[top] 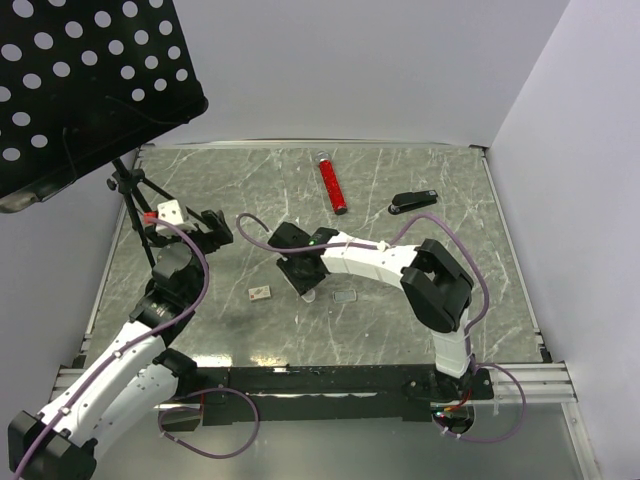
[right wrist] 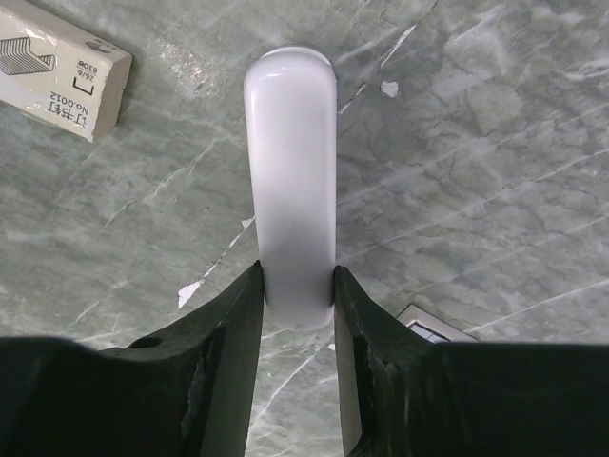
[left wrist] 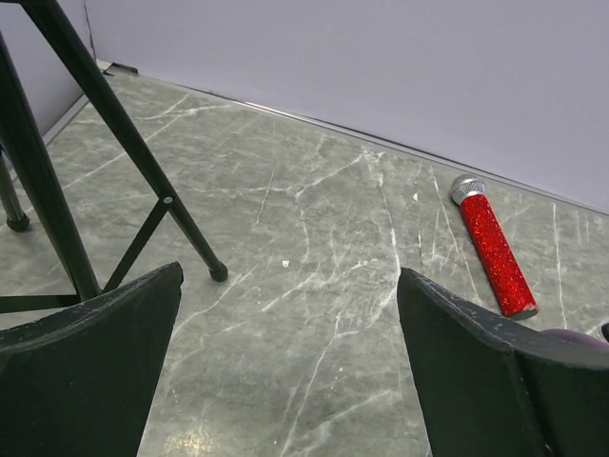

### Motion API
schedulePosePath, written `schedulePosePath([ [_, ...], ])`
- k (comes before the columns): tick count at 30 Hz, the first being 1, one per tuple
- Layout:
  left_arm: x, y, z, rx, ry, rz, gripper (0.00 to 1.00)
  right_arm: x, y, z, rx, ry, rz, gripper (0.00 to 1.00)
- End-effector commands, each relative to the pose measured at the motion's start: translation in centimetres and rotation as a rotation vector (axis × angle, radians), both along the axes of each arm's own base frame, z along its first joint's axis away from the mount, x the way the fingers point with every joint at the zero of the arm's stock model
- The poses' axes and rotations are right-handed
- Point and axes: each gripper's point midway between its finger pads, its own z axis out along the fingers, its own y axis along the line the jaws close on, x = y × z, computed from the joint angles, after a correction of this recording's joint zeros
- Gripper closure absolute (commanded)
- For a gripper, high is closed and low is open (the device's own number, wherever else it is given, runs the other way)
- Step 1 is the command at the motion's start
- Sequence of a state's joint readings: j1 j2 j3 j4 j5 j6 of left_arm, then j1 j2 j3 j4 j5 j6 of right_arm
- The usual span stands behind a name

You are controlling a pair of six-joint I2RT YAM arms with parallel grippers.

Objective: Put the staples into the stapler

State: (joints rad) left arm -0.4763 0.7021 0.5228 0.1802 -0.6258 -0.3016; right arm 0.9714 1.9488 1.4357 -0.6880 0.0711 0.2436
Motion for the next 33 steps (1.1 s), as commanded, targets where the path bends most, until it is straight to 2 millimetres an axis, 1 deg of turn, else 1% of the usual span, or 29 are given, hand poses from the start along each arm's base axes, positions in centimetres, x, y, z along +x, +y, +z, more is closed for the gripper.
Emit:
schedulePosePath([
  [1, 0.4, -0.8, 1.5, -0.038, -0.048, -0.039, 0.01, -2.4, -3.0, -5.6, -0.148, 0.098, -0.017, 1.0],
  [2, 0.5, -0.9, 1.7, -0.04, -0.052, -0.042, 0.01, -2.4, -3.1, -5.9, -0.155, 0.099, -0.02, 1.0],
  [3, 0.5, -0.8, 1.7, -0.039, -0.05, -0.039, 0.01, -2.6, -3.3, -6.5, -0.169, 0.109, -0.021, 1.0],
  [5, 0.5, -0.5, 1.6, -0.035, -0.046, -0.024, 0.01, -2.8, -3.6, -7.2, -0.178, 0.122, -0.024, 1.0],
  [7, 0.4, -0.3, 1.7, -0.035, -0.053, -0.016, 0.01, -2.8, -3.7, -6.7, -0.18, 0.123, -0.026, 1.0],
  [9, 0.2, -0.3, 1.8, -0.038, -0.061, -0.019, 0.01, -2.4, -3.2, -4.8, -0.15, 0.099, -0.024, 1.0],
  [10, 0.2, -0.3, 1.9, -0.037, -0.063, -0.019, 0.01, -1.8, -2.4, -3.4, -0.126, 0.076, -0.019, 1.0],
  [11, 0.3, -0.3, 2.0, -0.039, -0.065, -0.019, 0.01, -1.7, -2.4, -1.9, -0.119, 0.064, -0.013, 1.0],
  [12, 0.3, -0.3, 1.9, -0.039, -0.063, -0.019, 0.01, -1.0, -1.5, -0.3, -0.091, 0.039, -0.012, 0.98],
  [13, 0.3, -0.2, 1.9, -0.04, -0.062, -0.015, 0.01, -0.6, -1.2, 0.6, -0.081, 0.026, -0.01, 0.95],
  [14, 0.3, -0.1, 2.0, -0.042, -0.062, -0.013, 0.01, -0.4, -1.5, 1.4, -0.093, 0.015, -0.009, 0.93],
  [15, 0.4, -0.1, 1.9, -0.04, -0.058, -0.013, 0.01, 0.2, -0.9, 2.4, -0.079, -0.007, -0.011, 0.89],
  [16, 0.4, -0.1, 2.0, -0.044, -0.061, -0.013, 0.01, 0.5, -0.9, 2.7, -0.083, -0.015, -0.014, 0.86],
  [17, 0.3, -0.2, 1.9, -0.045, -0.061, -0.017, 0.01, 0.5, -1.0, 2.7, -0.093, -0.016, -0.013, 0.82],
  [18, 0.3, -0.1, 2.0, -0.047, -0.064, -0.018, 0.01, 0.8, -0.8, 2.9, -0.087, -0.018, -0.016, 0.74],
  [20, 0.2, -0.1, 2.1, -0.049, -0.068, -0.018, 0.0, 0.8, -0.8, 2.6, -0.093, -0.01, -0.016, 0.69],
  [23, 0.2, 0.0, 2.2, -0.049, -0.069, -0.014, 0.01, 0.7, -0.6, 2.5, -0.084, -0.002, -0.012, 0.56],
  [24, 0.1, 0.0, 2.3, -0.053, -0.074, -0.014, 0.01, 0.7, -0.3, 2.6, -0.071, 0.0, -0.011, 0.5],
  [27, 0.2, 0.0, 2.3, -0.053, -0.075, -0.015, 0.01, 0.9, 0.1, 2.8, -0.053, 0.001, -0.012, 0.43],
  [30, 0.1, 0.1, 2.4, -0.052, -0.076, -0.014, 0.01, 1.2, 0.1, 2.4, -0.062, 0.005, -0.014, 0.36],
  [33, 0.1, 0.0, 2.4, -0.052, -0.077, -0.015, 0.01, 1.5, 0.2, 2.0, -0.06, 0.009, -0.015, 0.36],
])
